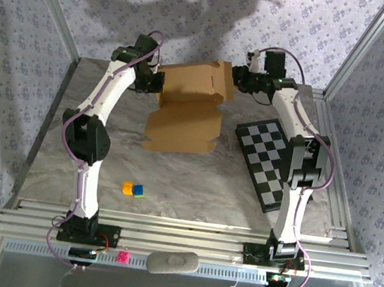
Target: Fold the paper box
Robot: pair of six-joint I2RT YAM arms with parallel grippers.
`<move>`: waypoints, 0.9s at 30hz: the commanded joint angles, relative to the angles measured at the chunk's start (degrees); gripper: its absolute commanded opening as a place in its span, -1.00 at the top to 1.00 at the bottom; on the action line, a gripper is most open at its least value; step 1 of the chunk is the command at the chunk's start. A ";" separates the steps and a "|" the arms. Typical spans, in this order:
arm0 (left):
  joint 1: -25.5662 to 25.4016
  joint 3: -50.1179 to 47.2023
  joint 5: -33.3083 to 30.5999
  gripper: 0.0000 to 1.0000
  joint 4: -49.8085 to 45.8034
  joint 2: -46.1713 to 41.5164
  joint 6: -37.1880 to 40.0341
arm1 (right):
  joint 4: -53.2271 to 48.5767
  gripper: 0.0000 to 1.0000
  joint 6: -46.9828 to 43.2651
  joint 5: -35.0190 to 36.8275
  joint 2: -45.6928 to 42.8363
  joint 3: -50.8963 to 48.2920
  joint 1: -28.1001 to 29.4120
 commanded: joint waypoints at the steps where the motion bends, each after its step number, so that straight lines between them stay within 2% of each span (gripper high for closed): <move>1: 0.23 0.54 -0.57 1.00 -0.72 -2.28 -0.96 | -0.84 0.21 -0.96 -1.09 -5.21 -2.42 0.52; 4: 0.30 1.08 -0.76 1.00 -1.10 -1.99 -1.59 | -3.22 0.22 -2.57 3.10 -7.77 -4.15 2.06; 11: 0.23 1.53 -0.24 1.00 -1.44 -1.90 -2.70 | -4.70 0.24 -2.72 18.99 -12.87 -7.58 6.00; 19: -0.20 1.38 -0.14 1.00 -1.53 -2.30 -3.21 | -8.71 0.25 -3.50 31.60 -12.84 -3.79 10.88; 27: -0.38 1.00 0.42 1.00 -0.86 -2.70 -3.28 | -9.13 0.25 -3.62 33.04 -10.94 -2.81 12.33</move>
